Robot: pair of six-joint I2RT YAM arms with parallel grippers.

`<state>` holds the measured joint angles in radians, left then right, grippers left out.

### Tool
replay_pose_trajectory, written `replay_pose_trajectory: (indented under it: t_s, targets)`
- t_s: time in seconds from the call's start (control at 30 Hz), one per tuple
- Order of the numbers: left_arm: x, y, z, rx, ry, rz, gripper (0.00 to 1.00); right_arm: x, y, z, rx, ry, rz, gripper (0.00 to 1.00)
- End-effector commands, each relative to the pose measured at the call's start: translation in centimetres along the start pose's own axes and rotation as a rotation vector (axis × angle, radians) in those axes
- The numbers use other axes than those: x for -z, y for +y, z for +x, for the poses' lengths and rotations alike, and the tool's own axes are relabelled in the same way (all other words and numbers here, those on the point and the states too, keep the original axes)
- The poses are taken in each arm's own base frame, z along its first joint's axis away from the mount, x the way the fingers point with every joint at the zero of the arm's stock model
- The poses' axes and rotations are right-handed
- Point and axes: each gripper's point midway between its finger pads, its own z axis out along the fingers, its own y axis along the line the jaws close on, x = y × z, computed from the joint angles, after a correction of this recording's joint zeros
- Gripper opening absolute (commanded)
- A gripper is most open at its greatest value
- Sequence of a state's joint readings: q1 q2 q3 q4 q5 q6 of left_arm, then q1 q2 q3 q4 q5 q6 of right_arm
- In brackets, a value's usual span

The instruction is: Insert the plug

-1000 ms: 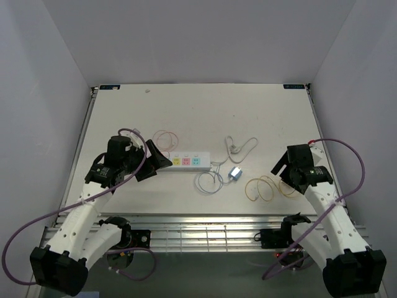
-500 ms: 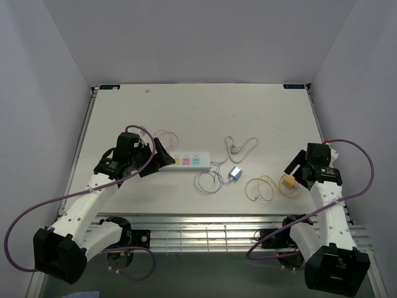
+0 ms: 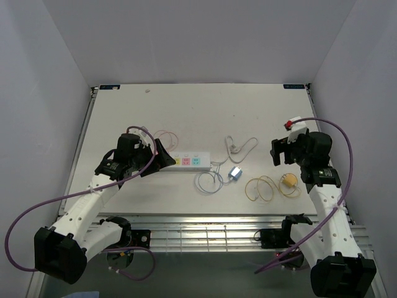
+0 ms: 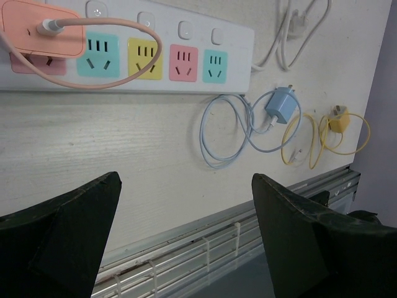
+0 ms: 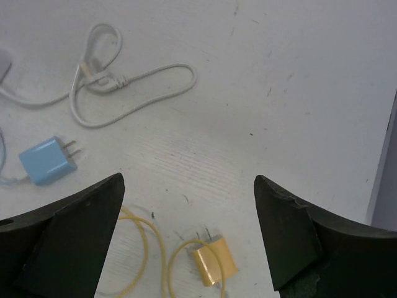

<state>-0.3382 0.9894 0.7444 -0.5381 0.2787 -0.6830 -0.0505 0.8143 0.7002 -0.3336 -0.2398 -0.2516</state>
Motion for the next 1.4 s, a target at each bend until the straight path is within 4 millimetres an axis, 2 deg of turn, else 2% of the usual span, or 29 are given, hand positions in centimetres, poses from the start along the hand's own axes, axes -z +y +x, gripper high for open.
replay_pose_trajectory:
  t_s: [0.0, 0.1, 0.17, 0.2, 0.23, 0.3, 0.33, 0.47, 0.53, 0.7, 0.73, 0.8, 0.83, 0.9, 1.0, 1.1, 1.27, 1.33, 1.37]
  targets:
    - [0.4, -0.5, -0.9, -0.027, -0.038, 0.010, 0.98, -1.0, 1.4, -0.5, 0.496, -0.032, -0.132, 0.90]
    - [0.5, 0.0, -1.1, -0.017, -0.064, -0.012, 0.98, -0.6, -0.3, 1.1, 0.587, 0.097, -0.091, 0.90]
    - [0.5, 0.0, -1.0, -0.014, -0.066, -0.008, 0.98, -0.3, 0.2, 2.1, 0.571, 0.125, -0.127, 0.90]
    - [0.6, 0.0, -1.1, -0.015, -0.070, -0.008, 0.98, -0.3, 0.3, 3.7, 0.578, 0.170, -0.144, 0.90]
    - [0.7, -0.1, -1.0, -0.017, -0.073, -0.003, 0.98, -0.1, -0.6, 4.7, 0.588, 0.216, -0.103, 0.90]
    - [0.9, -0.2, -1.0, -0.020, -0.080, 0.000, 0.98, 0.0, -0.9, 6.6, 0.610, 0.266, -0.094, 0.90]
    - [0.9, -0.2, -1.1, -0.021, -0.086, 0.002, 0.98, -0.1, -0.8, 8.0, 0.615, 0.297, -0.106, 0.90]
    - [0.8, 0.1, -1.0, -0.014, -0.089, -0.011, 0.98, -0.1, 1.2, 10.2, 0.563, 0.312, -0.224, 0.90]
    - [0.8, 0.2, -0.9, -0.013, -0.087, -0.015, 0.98, -0.1, 0.8, 11.2, 0.539, 0.356, -0.229, 0.90]
    - [0.7, 0.5, -1.1, -0.011, -0.093, -0.030, 0.98, -0.8, 0.3, 11.3, 0.489, 0.385, -0.258, 0.90]
    - [0.7, 0.5, -1.2, -0.011, -0.096, -0.035, 0.98, -1.0, 0.1, 12.0, 0.467, 0.419, -0.271, 0.90]
    - [0.7, 0.6, -1.2, -0.008, -0.094, -0.041, 0.98, -1.4, 0.5, 11.7, 0.441, 0.414, -0.319, 0.90]
    - [0.7, 0.7, -1.2, -0.008, -0.096, -0.045, 0.98, -1.2, 0.6, 12.9, 0.396, 0.465, -0.353, 0.90]
    - [0.6, 0.8, -1.2, -0.007, -0.098, -0.052, 0.98, -1.3, 0.6, 13.3, 0.375, 0.495, -0.371, 0.90]
    - [0.7, 1.0, -1.4, -0.004, -0.103, -0.065, 0.98, -0.8, -0.9, 13.7, 0.363, 0.545, -0.322, 0.90]
    - [0.7, 0.9, -1.5, -0.001, -0.108, -0.063, 0.98, 0.5, -2.8, 15.0, 0.381, 0.609, -0.251, 0.90]
    - [0.8, 1.0, -1.5, 0.001, -0.113, -0.069, 0.98, 0.8, -3.2, 17.0, 0.383, 0.664, -0.237, 0.90]
    - [0.7, 1.1, -1.5, 0.005, -0.111, -0.072, 0.98, 0.4, -3.4, 16.9, 0.378, 0.659, -0.227, 0.91]
    - [0.7, 1.1, -1.4, 0.005, -0.110, -0.072, 0.98, 0.1, -3.5, 16.2, 0.372, 0.633, -0.229, 0.92]
